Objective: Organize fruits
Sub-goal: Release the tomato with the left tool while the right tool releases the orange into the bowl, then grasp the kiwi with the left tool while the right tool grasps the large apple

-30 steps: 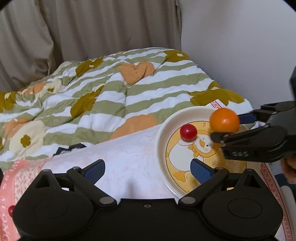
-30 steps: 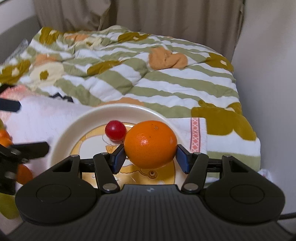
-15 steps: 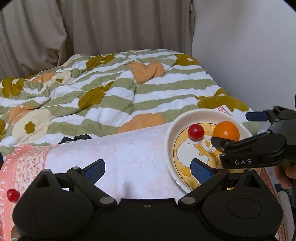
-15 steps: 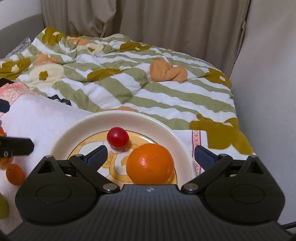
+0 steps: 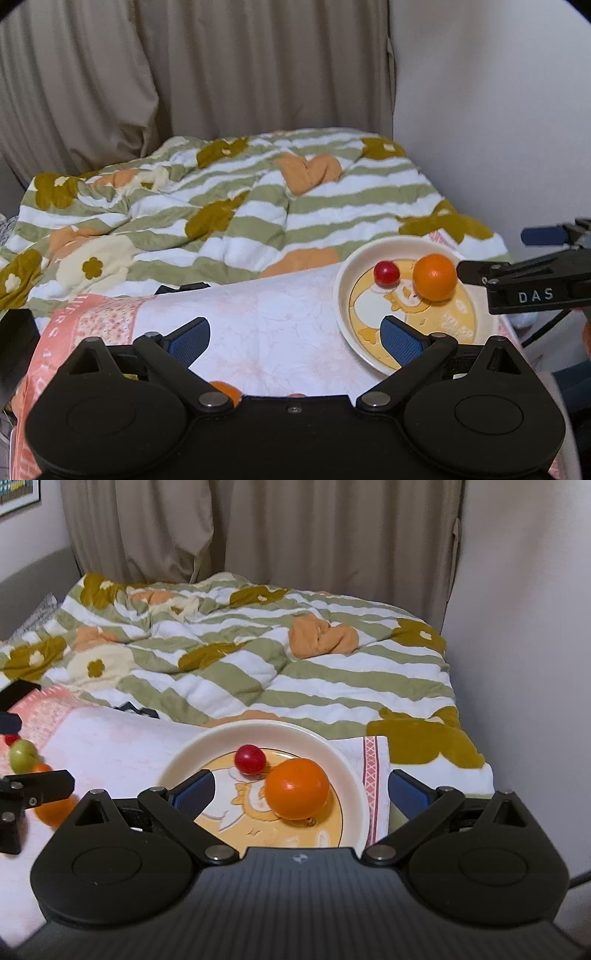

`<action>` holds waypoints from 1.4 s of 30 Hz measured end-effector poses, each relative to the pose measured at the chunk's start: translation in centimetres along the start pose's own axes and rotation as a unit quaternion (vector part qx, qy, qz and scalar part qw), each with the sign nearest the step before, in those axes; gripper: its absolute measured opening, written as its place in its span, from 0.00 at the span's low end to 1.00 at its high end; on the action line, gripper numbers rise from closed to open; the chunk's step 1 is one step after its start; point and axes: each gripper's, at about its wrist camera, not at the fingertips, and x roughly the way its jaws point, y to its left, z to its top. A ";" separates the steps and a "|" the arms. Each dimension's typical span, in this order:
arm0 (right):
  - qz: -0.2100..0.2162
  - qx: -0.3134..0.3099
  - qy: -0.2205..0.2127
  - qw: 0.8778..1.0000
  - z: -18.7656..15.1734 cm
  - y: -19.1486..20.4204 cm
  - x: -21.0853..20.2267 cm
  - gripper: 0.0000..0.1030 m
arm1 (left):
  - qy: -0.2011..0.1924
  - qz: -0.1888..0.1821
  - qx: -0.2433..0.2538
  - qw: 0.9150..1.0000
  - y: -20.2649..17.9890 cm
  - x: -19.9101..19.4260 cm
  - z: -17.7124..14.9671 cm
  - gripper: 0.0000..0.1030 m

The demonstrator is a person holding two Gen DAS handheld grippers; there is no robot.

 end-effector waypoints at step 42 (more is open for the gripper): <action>0.027 0.012 0.011 1.000 -7.9 27.5 -11.1 1.00 | -0.021 0.019 -0.006 1.000 24.5 -10.4 -13.0 0.97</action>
